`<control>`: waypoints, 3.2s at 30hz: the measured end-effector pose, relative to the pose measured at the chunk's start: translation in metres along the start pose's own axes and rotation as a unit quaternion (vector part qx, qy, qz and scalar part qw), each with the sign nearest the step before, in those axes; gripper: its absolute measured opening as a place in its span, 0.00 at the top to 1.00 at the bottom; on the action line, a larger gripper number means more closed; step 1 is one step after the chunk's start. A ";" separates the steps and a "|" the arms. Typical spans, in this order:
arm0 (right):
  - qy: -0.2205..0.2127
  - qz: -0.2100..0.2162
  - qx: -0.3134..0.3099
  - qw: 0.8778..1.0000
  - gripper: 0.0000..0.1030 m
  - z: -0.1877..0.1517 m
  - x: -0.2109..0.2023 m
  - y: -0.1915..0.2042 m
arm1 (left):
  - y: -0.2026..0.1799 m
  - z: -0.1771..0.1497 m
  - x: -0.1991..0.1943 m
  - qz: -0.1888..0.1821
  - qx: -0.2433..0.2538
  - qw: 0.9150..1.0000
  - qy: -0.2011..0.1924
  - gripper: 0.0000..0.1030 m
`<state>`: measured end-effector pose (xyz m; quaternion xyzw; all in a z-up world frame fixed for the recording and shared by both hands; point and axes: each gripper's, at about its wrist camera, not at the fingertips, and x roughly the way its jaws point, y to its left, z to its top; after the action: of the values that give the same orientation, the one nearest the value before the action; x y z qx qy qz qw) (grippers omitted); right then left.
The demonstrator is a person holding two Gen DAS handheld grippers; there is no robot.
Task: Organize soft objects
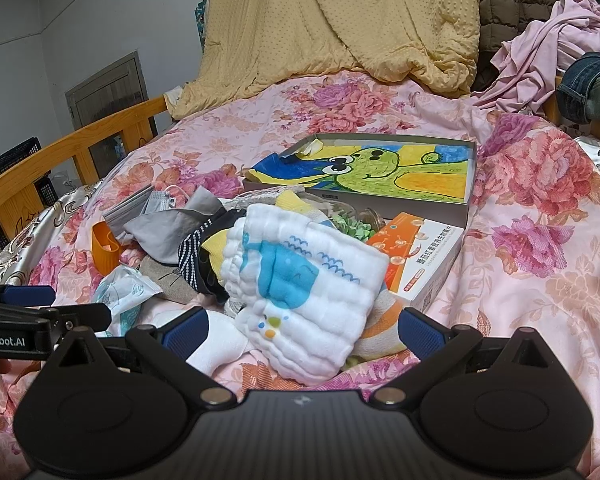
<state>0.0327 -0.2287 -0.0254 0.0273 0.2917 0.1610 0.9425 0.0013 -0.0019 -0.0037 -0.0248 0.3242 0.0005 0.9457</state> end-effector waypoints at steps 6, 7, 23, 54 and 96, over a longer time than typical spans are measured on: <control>0.000 0.000 0.001 1.000 0.00 0.000 0.000 0.000 | 0.000 0.000 0.000 0.000 0.000 1.000 0.000 0.01; 0.000 0.000 0.000 1.000 0.00 0.000 0.000 0.000 | 0.000 0.000 0.000 0.000 0.000 1.000 0.000 0.01; 0.001 0.001 0.001 1.000 0.00 0.000 0.000 0.000 | 0.000 0.000 0.000 -0.001 -0.001 1.000 0.000 0.01; 0.002 0.001 0.001 1.000 0.00 0.000 0.001 0.000 | -0.007 -0.002 0.000 -0.004 -0.002 1.000 0.001 0.01; -0.003 -0.051 -0.169 0.984 0.01 0.005 0.049 0.032 | 0.030 0.013 0.058 -0.034 0.023 0.999 0.021 0.18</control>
<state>0.0649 -0.1825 -0.0432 -0.1466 0.2584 0.1594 0.9415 0.0547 0.0279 -0.0301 -0.0137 0.3431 -0.0400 0.9383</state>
